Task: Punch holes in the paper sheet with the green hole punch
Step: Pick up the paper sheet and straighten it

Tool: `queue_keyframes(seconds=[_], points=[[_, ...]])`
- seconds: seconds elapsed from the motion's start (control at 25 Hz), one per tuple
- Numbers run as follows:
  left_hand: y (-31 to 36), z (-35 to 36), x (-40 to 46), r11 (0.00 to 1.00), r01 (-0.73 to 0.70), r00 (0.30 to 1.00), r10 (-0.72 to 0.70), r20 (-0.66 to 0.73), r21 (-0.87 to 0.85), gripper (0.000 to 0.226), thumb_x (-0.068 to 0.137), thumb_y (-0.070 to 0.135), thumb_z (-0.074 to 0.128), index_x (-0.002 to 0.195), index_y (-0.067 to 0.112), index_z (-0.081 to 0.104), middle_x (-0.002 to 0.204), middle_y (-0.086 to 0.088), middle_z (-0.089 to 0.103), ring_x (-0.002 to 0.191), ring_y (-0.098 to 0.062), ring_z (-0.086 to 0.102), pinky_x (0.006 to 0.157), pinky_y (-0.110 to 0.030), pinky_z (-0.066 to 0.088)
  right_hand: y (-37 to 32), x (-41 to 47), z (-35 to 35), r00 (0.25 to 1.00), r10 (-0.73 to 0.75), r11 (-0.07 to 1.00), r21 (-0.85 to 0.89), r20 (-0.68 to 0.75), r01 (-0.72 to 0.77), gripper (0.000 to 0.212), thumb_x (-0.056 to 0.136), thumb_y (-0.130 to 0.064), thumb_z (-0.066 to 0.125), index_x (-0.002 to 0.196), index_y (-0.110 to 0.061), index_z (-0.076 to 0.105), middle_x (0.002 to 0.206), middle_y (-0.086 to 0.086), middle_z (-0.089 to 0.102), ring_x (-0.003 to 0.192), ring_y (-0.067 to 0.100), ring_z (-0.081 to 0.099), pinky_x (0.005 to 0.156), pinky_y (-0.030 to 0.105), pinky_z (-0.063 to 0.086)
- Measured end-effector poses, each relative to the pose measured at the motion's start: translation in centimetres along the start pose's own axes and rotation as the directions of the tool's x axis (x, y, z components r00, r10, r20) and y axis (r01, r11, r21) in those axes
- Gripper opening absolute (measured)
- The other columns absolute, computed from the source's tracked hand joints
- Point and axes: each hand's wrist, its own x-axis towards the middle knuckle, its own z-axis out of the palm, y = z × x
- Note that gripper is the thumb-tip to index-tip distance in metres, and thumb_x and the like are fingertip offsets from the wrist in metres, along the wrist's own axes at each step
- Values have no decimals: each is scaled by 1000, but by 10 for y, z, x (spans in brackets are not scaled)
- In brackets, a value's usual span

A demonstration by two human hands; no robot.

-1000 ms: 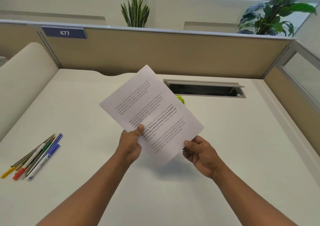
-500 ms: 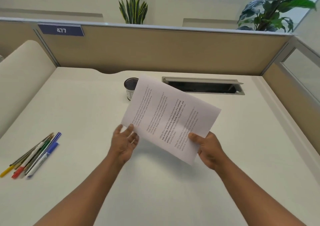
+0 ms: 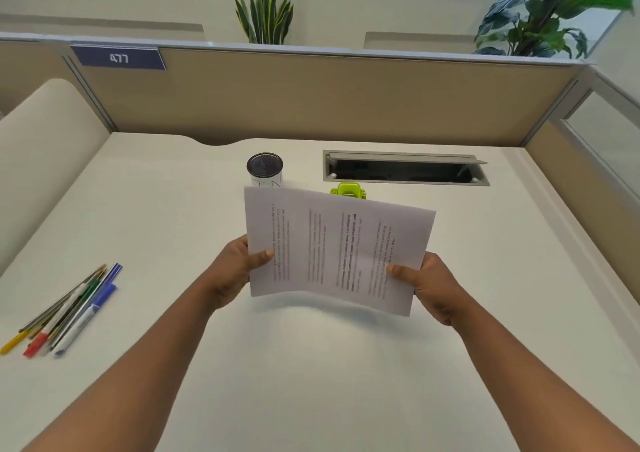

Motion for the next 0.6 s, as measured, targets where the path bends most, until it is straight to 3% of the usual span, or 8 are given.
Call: queue_keyframes(seconds=[0.12, 0.28, 0.48, 0.6], points=[[-12, 22, -3, 993, -106, 978, 112, -175, 41, 23, 98, 8, 63, 114, 21, 74, 112, -3, 78, 104, -27, 73, 79, -33, 60, 9, -2, 8, 987, -64, 997, -48, -146, 58, 21, 94, -6, 68, 105, -23, 72, 102, -5, 79, 93, 16, 76, 79, 32, 62], [-30, 46, -7, 975, -198, 898, 222, -379, 103, 24, 98, 10, 64, 98, 31, 77, 102, 7, 80, 94, -14, 75, 76, -25, 58, 30, -6, 23, 948, -105, 994, -56, -301, 92, 22, 94, -7, 68, 93, -29, 71, 87, -19, 78, 83, 4, 74, 67, 17, 59], [-59, 55, -13, 987, -65, 912, 118, -393, 145, 20, 99, 13, 63, 110, 28, 70, 105, 12, 77, 102, -15, 71, 82, -29, 55, 53, -11, 31, 963, -38, 993, -117, -265, 7, 27, 94, -8, 65, 94, -35, 65, 96, -14, 73, 89, 4, 69, 68, 17, 56], [-61, 52, -9, 986, -80, 894, 136, -428, 147, 19, 100, 13, 62, 112, 24, 71, 103, 12, 78, 96, -9, 73, 81, -25, 55, 51, -6, 30, 951, -54, 995, -95, -303, 27, 21, 95, -12, 65, 103, -32, 66, 97, -18, 74, 88, 0, 70, 72, 17, 55]])
